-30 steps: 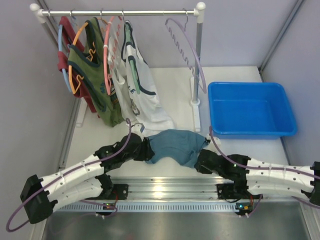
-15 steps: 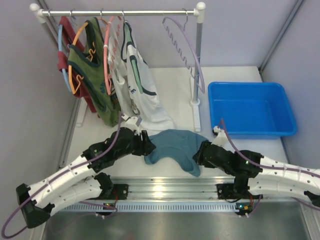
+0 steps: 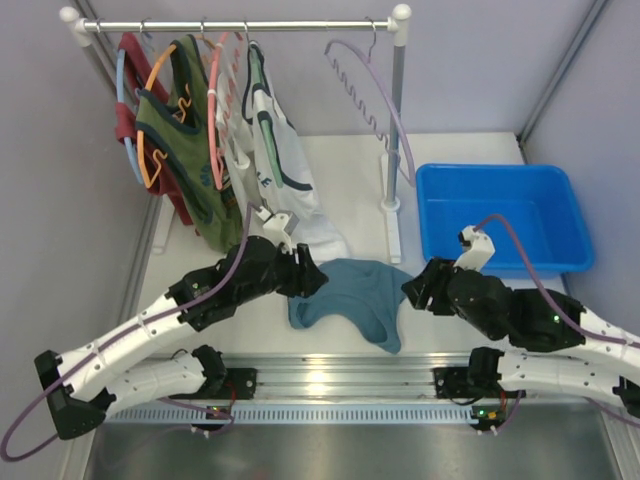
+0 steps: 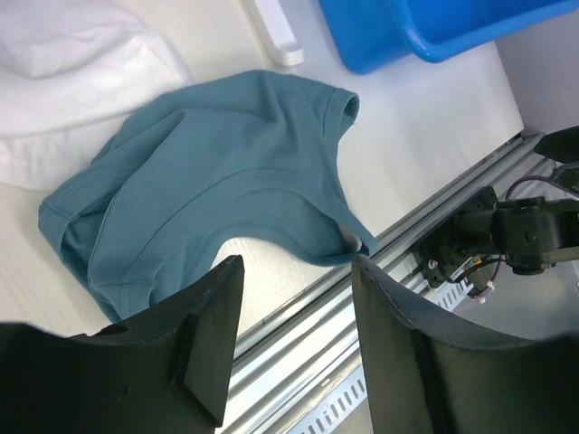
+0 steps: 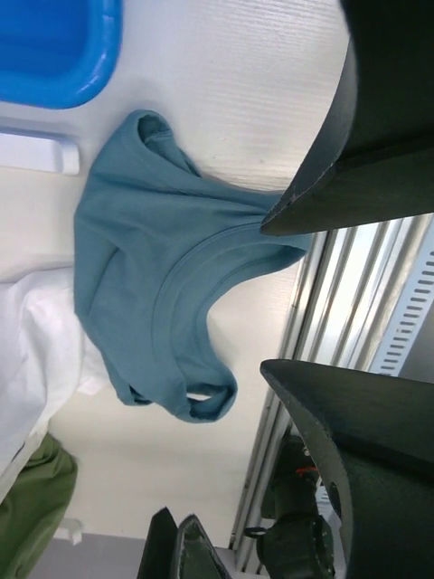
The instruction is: Place the tank top on the hanger
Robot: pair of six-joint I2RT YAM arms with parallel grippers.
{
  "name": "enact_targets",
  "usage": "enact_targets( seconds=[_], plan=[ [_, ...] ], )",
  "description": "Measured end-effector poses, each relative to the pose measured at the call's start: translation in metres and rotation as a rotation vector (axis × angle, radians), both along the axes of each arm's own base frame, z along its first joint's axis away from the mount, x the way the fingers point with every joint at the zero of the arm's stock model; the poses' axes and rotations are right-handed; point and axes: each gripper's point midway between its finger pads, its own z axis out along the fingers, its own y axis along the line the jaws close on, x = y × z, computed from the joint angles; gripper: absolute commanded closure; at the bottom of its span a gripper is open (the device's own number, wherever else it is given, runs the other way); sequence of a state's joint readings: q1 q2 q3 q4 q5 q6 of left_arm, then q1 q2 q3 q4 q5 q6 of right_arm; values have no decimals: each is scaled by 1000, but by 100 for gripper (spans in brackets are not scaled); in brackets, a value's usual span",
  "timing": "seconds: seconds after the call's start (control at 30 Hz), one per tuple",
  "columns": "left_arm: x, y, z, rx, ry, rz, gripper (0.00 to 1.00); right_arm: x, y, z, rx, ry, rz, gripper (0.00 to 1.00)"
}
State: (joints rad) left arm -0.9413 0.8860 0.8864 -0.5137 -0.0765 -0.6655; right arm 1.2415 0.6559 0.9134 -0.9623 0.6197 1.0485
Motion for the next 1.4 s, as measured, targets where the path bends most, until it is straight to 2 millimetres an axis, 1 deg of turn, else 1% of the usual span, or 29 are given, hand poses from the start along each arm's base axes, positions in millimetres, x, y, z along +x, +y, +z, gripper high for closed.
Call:
enact_targets(
  seconds=[0.07,0.13,0.23,0.3,0.4,0.5,0.53,0.6,0.63,0.7,0.77,0.8,0.83,0.93,1.07,1.17,1.37,1.4],
  plan=[
    [3,-5,9,-8,-16,-5,44,1,0,17,5,-29,14,41],
    [5,-7,14,-15,-26,-4,44,3,-1,42,11,-66,30,39],
    [8,-8,14,-10,-28,2,44,9,-2,87,13,-135,43,38],
    [8,-9,12,-4,-24,4,44,16,-5,124,15,-197,31,37],
    [9,-9,10,0,-22,6,44,26,-10,171,-5,-291,11,37],
    [9,-9,10,0,-21,5,44,42,-13,210,-61,-364,-11,43],
    [9,-9,10,0,-21,6,44,55,-16,222,-89,-380,-46,44],
    [9,-9,10,0,-20,5,44,80,-19,241,-126,-397,-83,44],
    [9,-9,9,1,-20,5,44,95,-19,246,-154,-400,-96,41],
    [8,-9,9,2,-18,4,44,120,-18,257,-198,-411,-98,41],
    [7,-9,7,4,-15,0,44,147,-6,265,-229,-423,-72,40],
    [7,-9,6,5,-13,-1,44,158,1,266,-238,-427,-53,39],
    [7,-9,6,4,-12,-3,44,173,9,265,-249,-425,-32,36],
    [5,-10,7,-1,-10,-13,44,202,24,253,-283,-419,27,33],
    [3,-9,10,-12,-15,-20,44,223,42,243,-314,-424,95,33],
    [2,-9,12,-15,-20,-23,44,232,51,241,-323,-438,120,35],
    [2,-8,12,-8,-27,-30,44,243,57,233,-351,-438,136,38],
    [2,-8,12,-6,-29,-32,44,244,57,232,-355,-439,138,40]
  ],
)
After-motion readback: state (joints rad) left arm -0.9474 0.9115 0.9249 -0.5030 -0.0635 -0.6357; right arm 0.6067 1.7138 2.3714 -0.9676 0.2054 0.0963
